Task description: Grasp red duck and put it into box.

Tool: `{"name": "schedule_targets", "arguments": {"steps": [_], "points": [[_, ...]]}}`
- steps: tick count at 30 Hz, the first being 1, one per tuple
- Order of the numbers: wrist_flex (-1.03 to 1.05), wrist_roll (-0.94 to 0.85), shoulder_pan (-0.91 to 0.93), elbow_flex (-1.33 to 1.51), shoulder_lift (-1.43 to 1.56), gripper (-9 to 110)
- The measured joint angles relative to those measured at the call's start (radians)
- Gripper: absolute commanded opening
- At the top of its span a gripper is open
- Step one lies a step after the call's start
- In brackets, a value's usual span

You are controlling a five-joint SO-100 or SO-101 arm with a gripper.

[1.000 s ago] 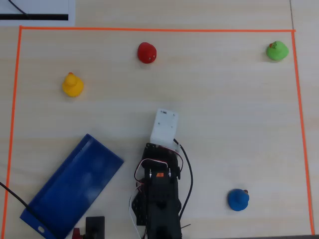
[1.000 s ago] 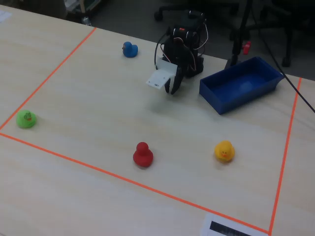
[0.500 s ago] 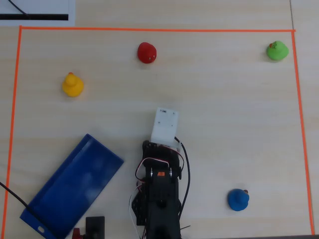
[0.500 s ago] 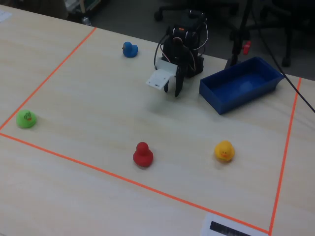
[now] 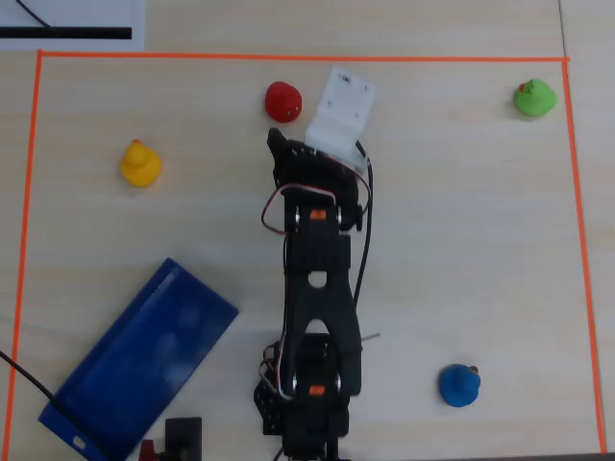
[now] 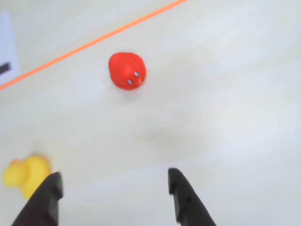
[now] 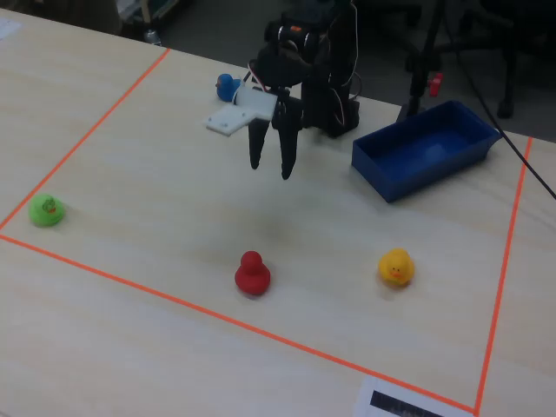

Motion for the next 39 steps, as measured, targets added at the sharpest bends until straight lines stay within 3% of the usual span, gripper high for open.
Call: {"name": "schedule_targets", "arguments": {"steps": [7, 10, 17, 39], "points": [[-0.034, 0.061, -0.006, -0.408, -0.512, 37], [-0.091, 0.064, -0.002, -0.425, -0.618, 37], [-0.264, 0.064, 0.023, -0.374, -0.687, 37], [-0.290, 0.110, -0.018, -0.440, -0.838, 35]]}}
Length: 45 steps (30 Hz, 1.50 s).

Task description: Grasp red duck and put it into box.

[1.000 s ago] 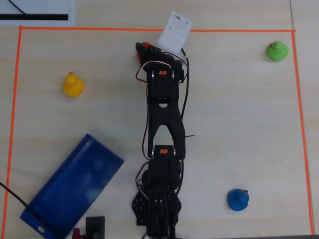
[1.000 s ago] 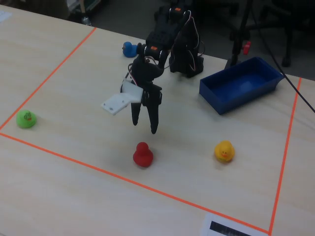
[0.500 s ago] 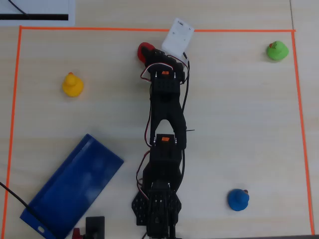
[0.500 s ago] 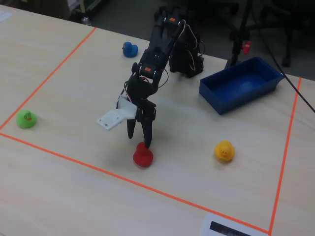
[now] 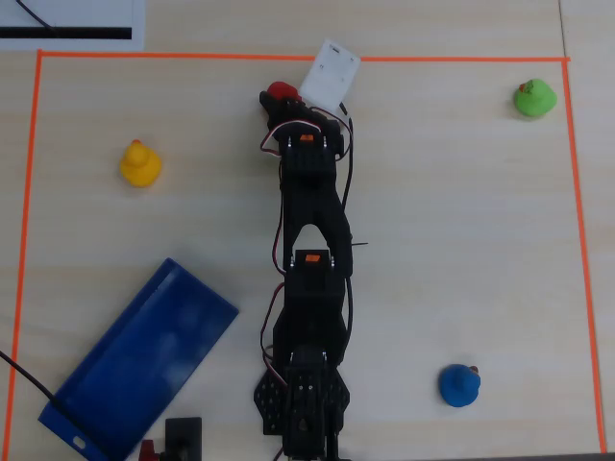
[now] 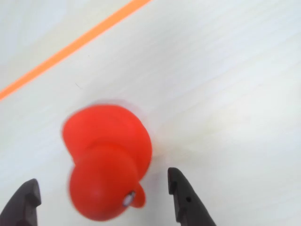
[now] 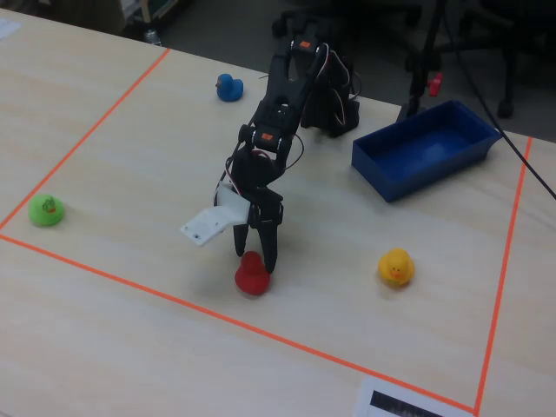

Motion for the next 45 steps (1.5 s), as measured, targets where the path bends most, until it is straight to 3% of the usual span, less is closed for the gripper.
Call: {"name": "schedule_targets", "arguments": {"steps": [4, 7, 15, 22, 28, 32, 37, 45], "points": [[0.000, 0.000, 0.000, -0.046, -0.034, 26], [-0.008, 0.000, 0.000, -0.061, -0.060, 2], [-0.009, 0.058, -0.003, -0.094, -0.058, 0], [0.577, 0.112, -0.037, -0.147, 0.259, 0], [0.959, 0.054, -0.265, 0.028, 0.676, 0], [1.140, 0.097, -0.514, 0.109, 0.934, 0], [1.167, 0.239, -0.747, 0.242, 1.104, 0], [1.108, 0.436, -1.040, 0.445, 1.121, 0]]}}
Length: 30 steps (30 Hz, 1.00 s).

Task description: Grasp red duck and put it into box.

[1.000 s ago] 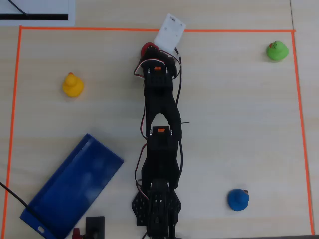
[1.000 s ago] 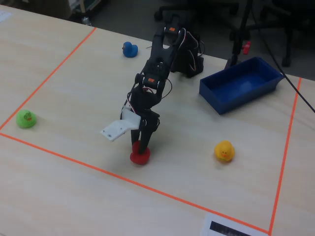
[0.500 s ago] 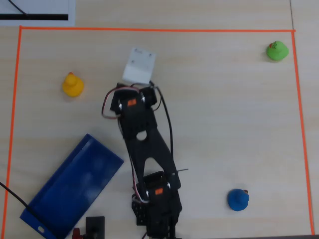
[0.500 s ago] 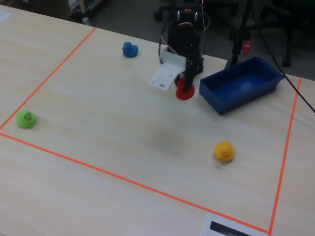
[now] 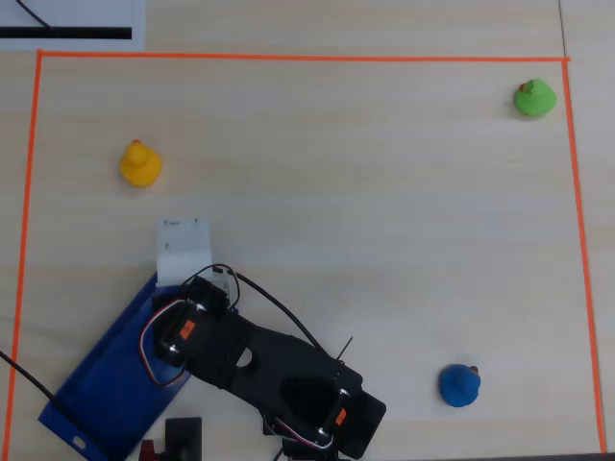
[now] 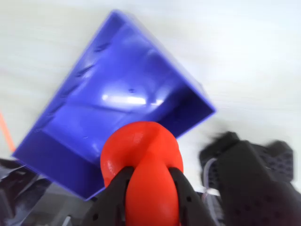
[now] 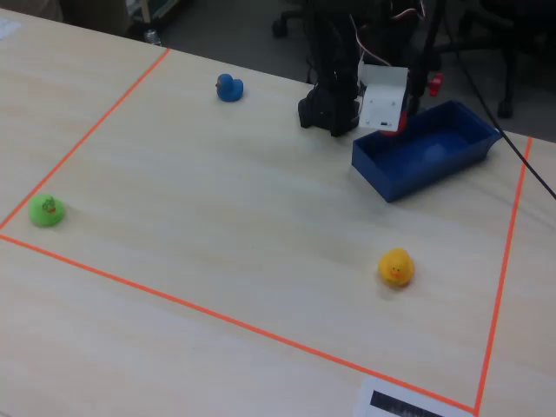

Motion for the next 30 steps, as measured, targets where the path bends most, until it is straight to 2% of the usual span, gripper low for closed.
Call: {"name": "schedule_targets", "arguments": {"steps": [9, 14, 17, 19, 21, 23, 25, 28, 30], "points": [[-0.055, 0.190, -0.121, -0.044, -0.098, 1], [-0.057, 0.169, -0.126, -0.023, -0.091, 30], [-0.052, 0.146, -0.137, -0.006, -0.061, 34], [-0.052, 0.120, -0.115, -0.006, -0.052, 32], [-0.049, 0.063, -0.021, -0.009, -0.052, 16], [-0.089, -0.029, 0.166, -0.038, -0.052, 0], [-0.201, -0.123, 0.405, -0.075, -0.052, 0], [-0.482, -0.238, 0.759, -0.080, -0.066, 0], [-0.672, -0.288, 0.904, -0.031, -0.104, 0]]}}
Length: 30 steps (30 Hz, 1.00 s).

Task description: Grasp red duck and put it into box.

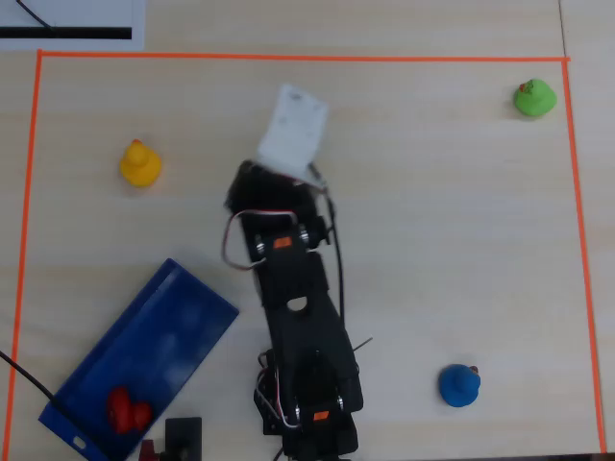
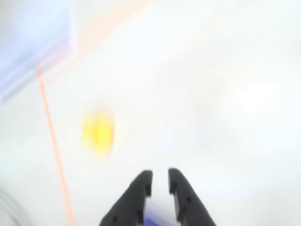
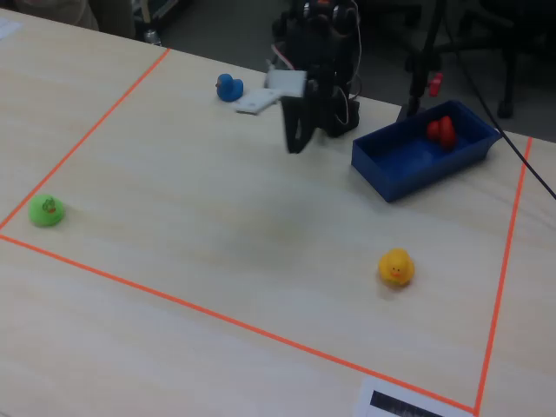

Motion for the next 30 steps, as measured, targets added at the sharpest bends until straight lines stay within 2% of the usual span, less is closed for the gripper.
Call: {"name": "schedule_targets", "arguments": {"steps": [3, 6, 15, 24, 30], "points": [[-0.224, -0.086, 0.078, 0.190, -0.037, 0], [-0.331, -0.155, 0.071, 0.422, -0.018, 0], [-0.408, -0.202, 0.017, 0.997, 0.359, 0], [-0.109, -0.229, 0.067, 1.221, 0.931, 0], [0.124, -0.233, 0.066, 1.230, 1.140, 0]]}}
